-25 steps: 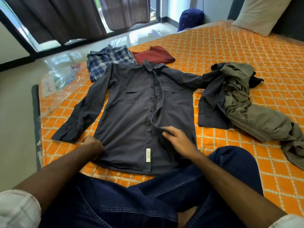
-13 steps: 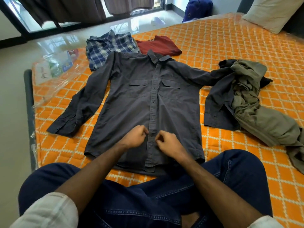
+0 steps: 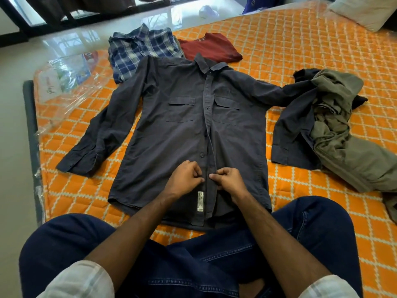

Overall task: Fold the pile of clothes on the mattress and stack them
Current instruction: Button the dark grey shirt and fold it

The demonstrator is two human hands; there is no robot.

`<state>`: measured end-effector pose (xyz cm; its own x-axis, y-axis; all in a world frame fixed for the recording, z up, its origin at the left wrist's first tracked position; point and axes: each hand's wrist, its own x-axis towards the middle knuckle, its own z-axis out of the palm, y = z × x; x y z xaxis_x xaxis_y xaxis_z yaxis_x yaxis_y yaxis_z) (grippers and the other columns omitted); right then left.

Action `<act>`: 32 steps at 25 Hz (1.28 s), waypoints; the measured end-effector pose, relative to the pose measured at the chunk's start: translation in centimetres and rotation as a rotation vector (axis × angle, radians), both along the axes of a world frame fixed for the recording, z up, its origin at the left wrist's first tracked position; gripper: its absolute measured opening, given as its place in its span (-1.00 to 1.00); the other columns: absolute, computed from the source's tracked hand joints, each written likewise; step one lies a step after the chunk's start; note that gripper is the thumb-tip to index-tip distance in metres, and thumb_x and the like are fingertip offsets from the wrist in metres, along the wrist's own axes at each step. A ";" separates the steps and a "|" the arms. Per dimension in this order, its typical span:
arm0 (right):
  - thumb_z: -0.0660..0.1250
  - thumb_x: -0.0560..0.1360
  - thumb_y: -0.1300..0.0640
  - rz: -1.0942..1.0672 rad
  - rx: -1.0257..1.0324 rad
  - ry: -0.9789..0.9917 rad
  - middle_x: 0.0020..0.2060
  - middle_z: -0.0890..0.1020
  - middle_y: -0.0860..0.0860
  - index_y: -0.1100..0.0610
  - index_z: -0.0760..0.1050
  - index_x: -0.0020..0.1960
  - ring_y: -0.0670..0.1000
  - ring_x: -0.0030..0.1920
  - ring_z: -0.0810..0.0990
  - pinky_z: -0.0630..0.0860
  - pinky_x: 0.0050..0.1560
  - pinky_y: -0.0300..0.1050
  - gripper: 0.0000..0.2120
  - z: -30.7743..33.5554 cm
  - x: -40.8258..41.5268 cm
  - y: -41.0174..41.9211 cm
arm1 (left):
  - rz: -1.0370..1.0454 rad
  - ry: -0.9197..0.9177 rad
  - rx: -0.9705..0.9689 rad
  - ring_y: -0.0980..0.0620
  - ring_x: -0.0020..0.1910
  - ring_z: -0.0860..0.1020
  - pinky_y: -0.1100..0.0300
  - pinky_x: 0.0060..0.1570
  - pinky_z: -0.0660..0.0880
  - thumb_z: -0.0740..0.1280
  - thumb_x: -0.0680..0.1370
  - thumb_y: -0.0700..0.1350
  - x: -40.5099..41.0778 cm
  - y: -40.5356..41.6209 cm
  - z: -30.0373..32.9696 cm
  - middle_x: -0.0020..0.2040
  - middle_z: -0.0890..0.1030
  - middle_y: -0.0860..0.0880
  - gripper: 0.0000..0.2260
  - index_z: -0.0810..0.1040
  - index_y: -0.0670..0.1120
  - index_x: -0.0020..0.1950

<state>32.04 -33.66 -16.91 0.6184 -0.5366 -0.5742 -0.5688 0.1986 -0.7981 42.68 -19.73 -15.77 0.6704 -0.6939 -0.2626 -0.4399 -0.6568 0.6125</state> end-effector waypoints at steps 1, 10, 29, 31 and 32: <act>0.53 0.46 0.24 -0.021 0.054 -0.033 -0.22 0.67 0.12 0.21 0.58 -0.17 0.08 -0.12 0.69 0.67 -0.14 -0.02 -0.87 0.2 -0.3 -0.1 | 0.013 -0.013 0.026 0.17 -0.14 0.53 0.12 -0.06 0.56 0.54 0.45 -0.04 -0.3 -0.2 -0.1 -0.15 0.57 0.09 -0.86 0.60 0.03 -0.10; 0.51 0.43 0.19 0.159 -0.252 0.022 -0.27 0.68 0.00 0.15 0.60 -0.18 -0.11 -0.27 0.60 0.53 -0.21 -0.24 -0.90 0.5 -0.8 1.6 | 0.104 -0.060 0.104 0.09 -0.15 0.58 0.12 -0.09 0.56 0.50 0.48 -0.13 -2.1 -0.3 0.1 -0.17 0.59 0.08 -0.86 0.55 -0.01 -0.16; 0.45 0.52 0.25 -0.254 -0.321 -0.207 -0.23 0.67 -0.13 0.05 0.62 -0.11 -0.21 -0.18 0.63 0.53 -0.12 -0.34 -0.89 -0.8 -1.2 7.4 | 0.535 0.920 -0.161 0.08 -0.29 0.57 0.11 -0.26 0.65 0.33 0.60 -0.33 -0.2 0.7 1.6 -0.24 0.59 -0.10 -0.93 0.58 -0.20 -0.02; 0.46 0.51 0.27 -0.258 -0.313 -0.254 -0.20 0.69 -0.09 0.09 0.65 -0.11 -0.12 -0.13 0.66 0.58 -0.04 -0.21 -0.90 -1.1 -1.5 7.7 | 0.559 0.956 -0.155 0.06 -0.29 0.58 0.08 -0.29 0.66 0.31 0.61 -0.36 0.1 0.6 1.8 -0.25 0.58 -0.11 -0.90 0.57 -0.21 -0.03; 0.46 0.50 0.27 -0.237 -0.331 -0.280 -0.19 0.69 -0.07 0.09 0.66 -0.11 -0.10 -0.11 0.66 0.59 -0.02 -0.18 -0.91 -1.2 -1.6 7.8 | 0.577 0.965 -0.159 0.04 -0.27 0.59 0.07 -0.28 0.66 0.29 0.61 -0.38 0.1 0.6 1.8 -0.25 0.58 -0.12 -0.89 0.57 -0.22 -0.03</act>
